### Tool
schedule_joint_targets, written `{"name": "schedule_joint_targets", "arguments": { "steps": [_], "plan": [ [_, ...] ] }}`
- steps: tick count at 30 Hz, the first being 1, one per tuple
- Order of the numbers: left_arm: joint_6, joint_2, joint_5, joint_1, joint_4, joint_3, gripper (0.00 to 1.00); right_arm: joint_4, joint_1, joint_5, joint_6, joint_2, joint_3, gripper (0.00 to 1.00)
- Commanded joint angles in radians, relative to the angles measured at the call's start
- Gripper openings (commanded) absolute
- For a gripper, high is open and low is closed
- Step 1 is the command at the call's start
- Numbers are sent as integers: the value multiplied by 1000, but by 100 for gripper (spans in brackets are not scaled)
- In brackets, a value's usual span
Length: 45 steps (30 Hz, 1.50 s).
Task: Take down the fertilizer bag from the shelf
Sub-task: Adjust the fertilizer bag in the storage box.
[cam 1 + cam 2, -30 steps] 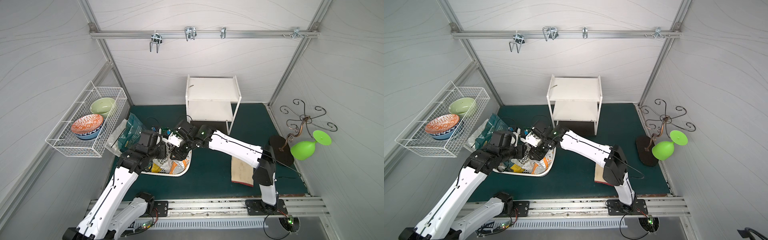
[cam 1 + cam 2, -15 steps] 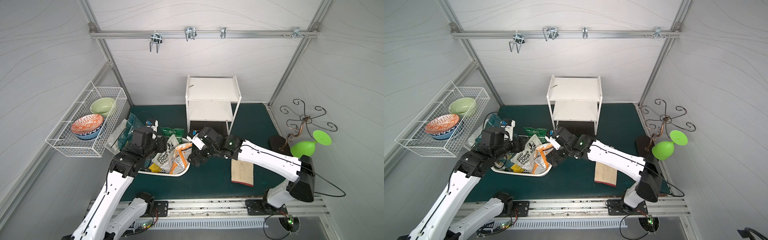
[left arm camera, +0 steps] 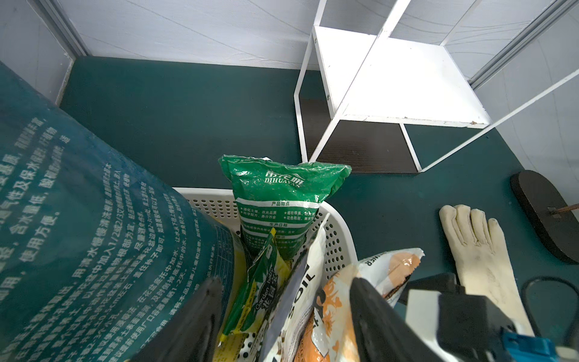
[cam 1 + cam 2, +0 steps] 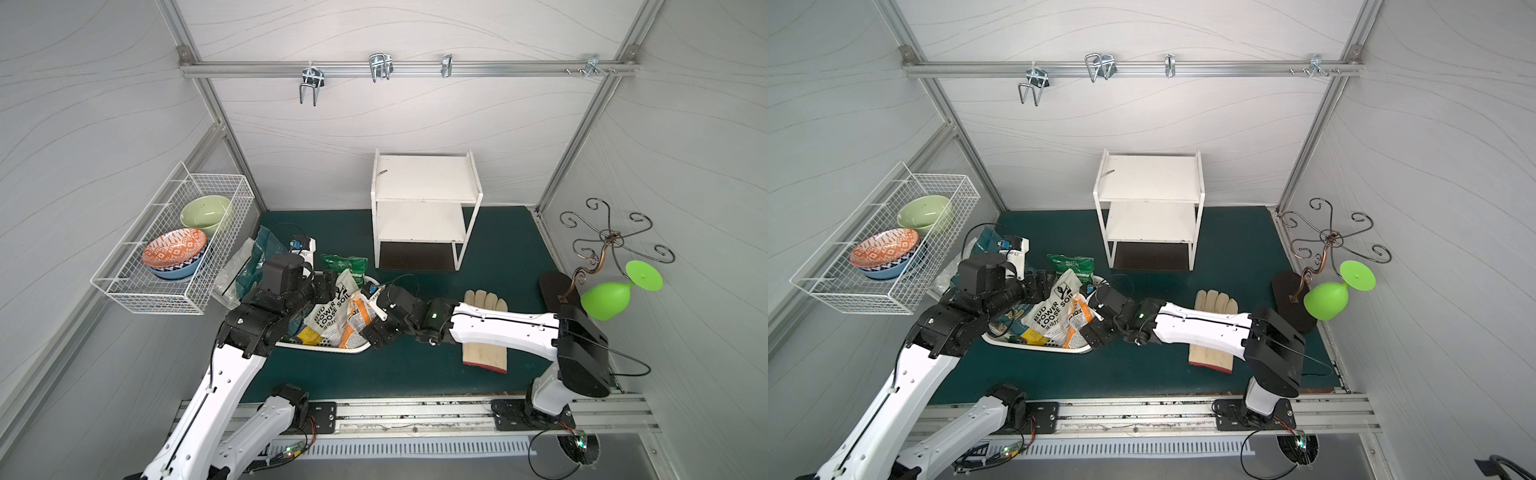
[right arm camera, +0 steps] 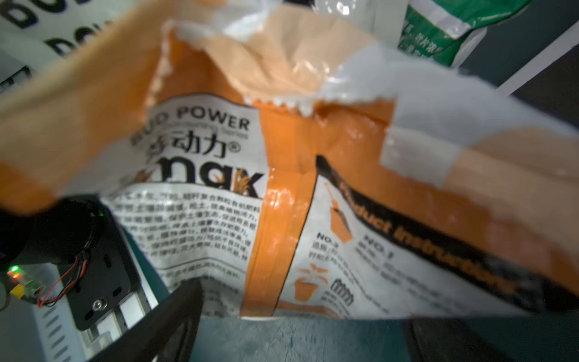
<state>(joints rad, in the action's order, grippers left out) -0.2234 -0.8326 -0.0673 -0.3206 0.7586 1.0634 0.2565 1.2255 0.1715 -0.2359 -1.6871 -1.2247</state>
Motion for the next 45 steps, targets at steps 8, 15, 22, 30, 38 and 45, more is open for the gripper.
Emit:
{"name": "schedule_joint_targets", "arguments": {
  "steps": [8, 15, 22, 30, 38, 45],
  "plan": [
    [19, 34, -16, 5, -37, 7, 70, -56, 38, -124, 57, -25, -71, 99],
    [2, 38, -3, 5, -47, -3, 70, 73, 77, -70, 172, -180, -201, 96],
    [10, 64, -28, 5, -46, -8, 72, 205, 76, 117, 160, -295, -245, 97],
    [-1, 58, -20, 5, -52, 6, 72, 306, 102, 397, 262, -457, -338, 90],
    [-8, 66, -21, 5, -50, 3, 72, 318, 79, 379, 294, -475, -327, 94],
    [-16, 45, 0, 5, -70, 17, 74, 296, 63, 29, 226, -200, -348, 99]
  ]
}}
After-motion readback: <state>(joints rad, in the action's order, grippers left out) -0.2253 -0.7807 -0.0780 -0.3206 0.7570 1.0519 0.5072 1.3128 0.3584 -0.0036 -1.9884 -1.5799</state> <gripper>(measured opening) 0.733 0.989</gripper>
